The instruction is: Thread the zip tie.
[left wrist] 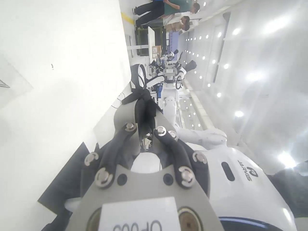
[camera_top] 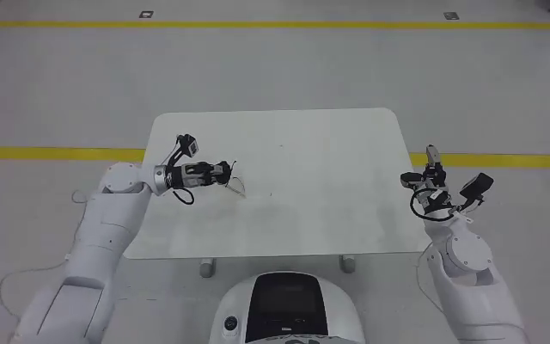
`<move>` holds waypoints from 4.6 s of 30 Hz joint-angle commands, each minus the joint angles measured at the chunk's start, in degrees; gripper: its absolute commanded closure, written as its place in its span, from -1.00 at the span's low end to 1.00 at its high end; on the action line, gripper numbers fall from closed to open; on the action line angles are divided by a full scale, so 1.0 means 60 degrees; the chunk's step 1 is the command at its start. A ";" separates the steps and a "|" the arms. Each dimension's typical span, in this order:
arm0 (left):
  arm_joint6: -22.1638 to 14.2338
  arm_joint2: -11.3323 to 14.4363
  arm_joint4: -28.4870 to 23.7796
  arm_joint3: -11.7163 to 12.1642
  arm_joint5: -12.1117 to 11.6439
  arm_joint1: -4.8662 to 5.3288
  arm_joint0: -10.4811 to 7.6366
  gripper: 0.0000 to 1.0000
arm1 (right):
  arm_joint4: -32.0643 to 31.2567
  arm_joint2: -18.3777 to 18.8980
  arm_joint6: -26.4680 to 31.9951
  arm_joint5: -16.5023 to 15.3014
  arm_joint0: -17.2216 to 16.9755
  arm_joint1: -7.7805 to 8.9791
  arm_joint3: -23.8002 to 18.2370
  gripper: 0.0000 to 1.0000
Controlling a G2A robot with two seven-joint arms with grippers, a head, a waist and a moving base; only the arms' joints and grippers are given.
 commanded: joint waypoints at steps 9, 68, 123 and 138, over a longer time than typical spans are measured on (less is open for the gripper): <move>0.0000 0.0564 -0.0959 -0.0519 0.0001 0.0648 -0.0004 1.00 | 0.0000 0.0000 0.0000 0.0000 0.0000 0.0000 0.0000 -1.00; 0.0000 0.0564 -0.0959 -0.0519 0.0001 0.0648 -0.0004 1.00 | -0.0783 -0.7203 0.5088 0.2483 0.6362 -0.1377 0.3889 -1.00; 0.0000 -0.0218 -0.1083 -0.1733 0.0001 0.0986 0.0993 1.00 | 0.4289 -0.8216 0.7597 0.1223 0.8934 -0.3039 0.8648 -1.00; 0.0094 0.0218 -0.1235 -0.2272 0.0198 0.0925 0.1186 1.00 | 0.3678 -0.7478 0.7360 0.1222 0.8055 -0.2671 0.7929 -1.00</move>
